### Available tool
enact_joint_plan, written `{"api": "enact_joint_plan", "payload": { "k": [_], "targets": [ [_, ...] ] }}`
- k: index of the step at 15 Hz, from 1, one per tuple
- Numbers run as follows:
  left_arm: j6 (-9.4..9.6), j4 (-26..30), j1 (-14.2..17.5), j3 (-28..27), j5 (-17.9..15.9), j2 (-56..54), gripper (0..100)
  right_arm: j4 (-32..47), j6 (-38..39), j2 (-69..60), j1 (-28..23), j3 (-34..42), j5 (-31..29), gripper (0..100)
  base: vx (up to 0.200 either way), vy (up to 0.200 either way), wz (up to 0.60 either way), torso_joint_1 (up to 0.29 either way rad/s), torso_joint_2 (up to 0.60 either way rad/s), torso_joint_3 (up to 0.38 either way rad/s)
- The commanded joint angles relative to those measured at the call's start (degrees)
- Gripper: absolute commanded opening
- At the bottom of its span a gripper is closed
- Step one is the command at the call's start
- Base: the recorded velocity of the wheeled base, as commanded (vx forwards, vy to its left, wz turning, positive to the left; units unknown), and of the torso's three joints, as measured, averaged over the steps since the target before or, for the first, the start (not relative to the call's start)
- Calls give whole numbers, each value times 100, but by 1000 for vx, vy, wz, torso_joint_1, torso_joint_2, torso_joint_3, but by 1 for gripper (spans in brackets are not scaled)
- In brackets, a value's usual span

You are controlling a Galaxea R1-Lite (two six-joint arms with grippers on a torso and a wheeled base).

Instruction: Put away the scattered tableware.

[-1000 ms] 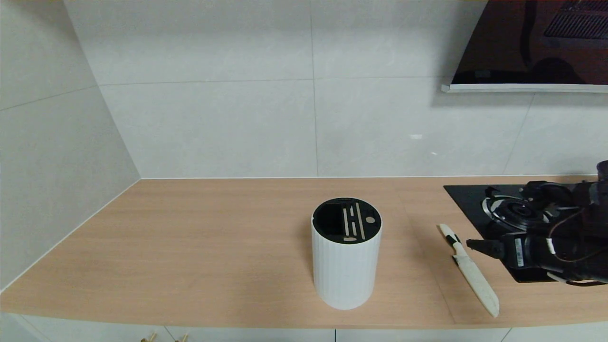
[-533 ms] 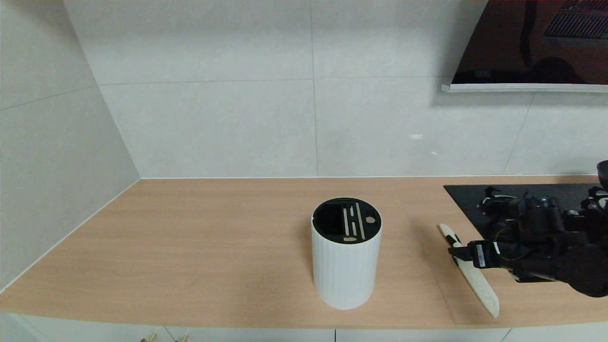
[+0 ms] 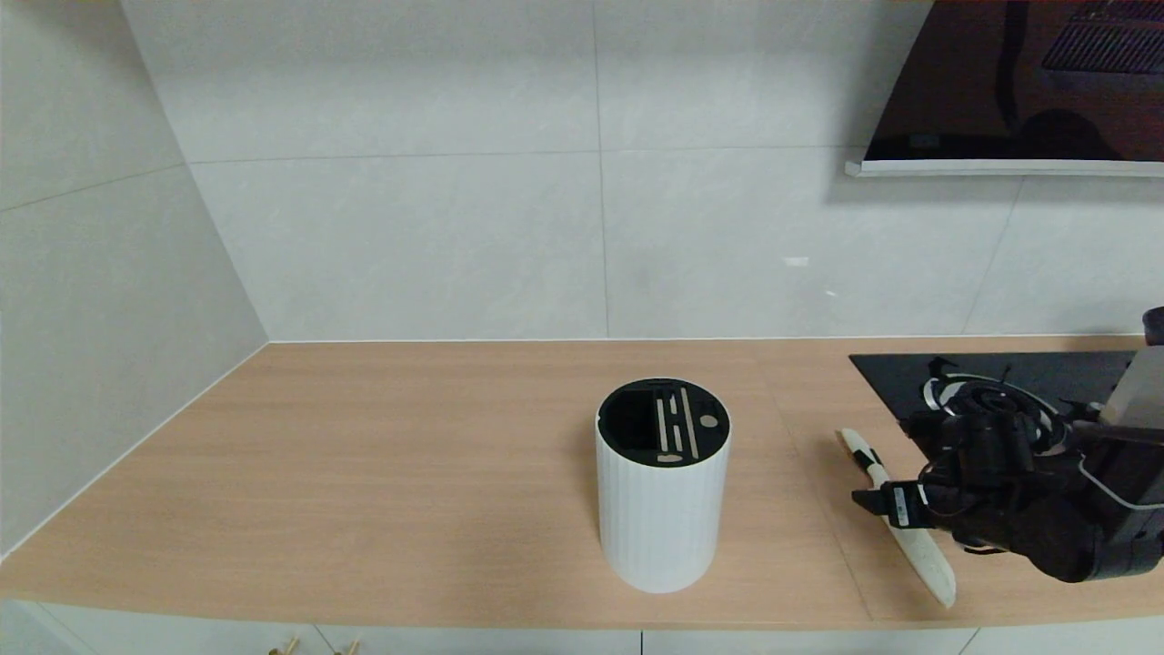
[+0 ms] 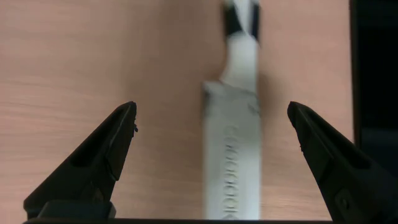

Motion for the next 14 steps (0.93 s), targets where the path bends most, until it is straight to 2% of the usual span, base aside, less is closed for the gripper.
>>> {"api": "enact_joint_plan", "payload": {
  "k": [1,14],
  "targets": [
    [-1,-1,-1,1,0,2,100,-2,-2,262,-16,-38,-43,100,0,0,0,0,0,0],
    [-1,-1,-1,1,0,2,100,-28,7,394,-104,-214,-210,100,0,0,0,0,0,0]
  ]
}}
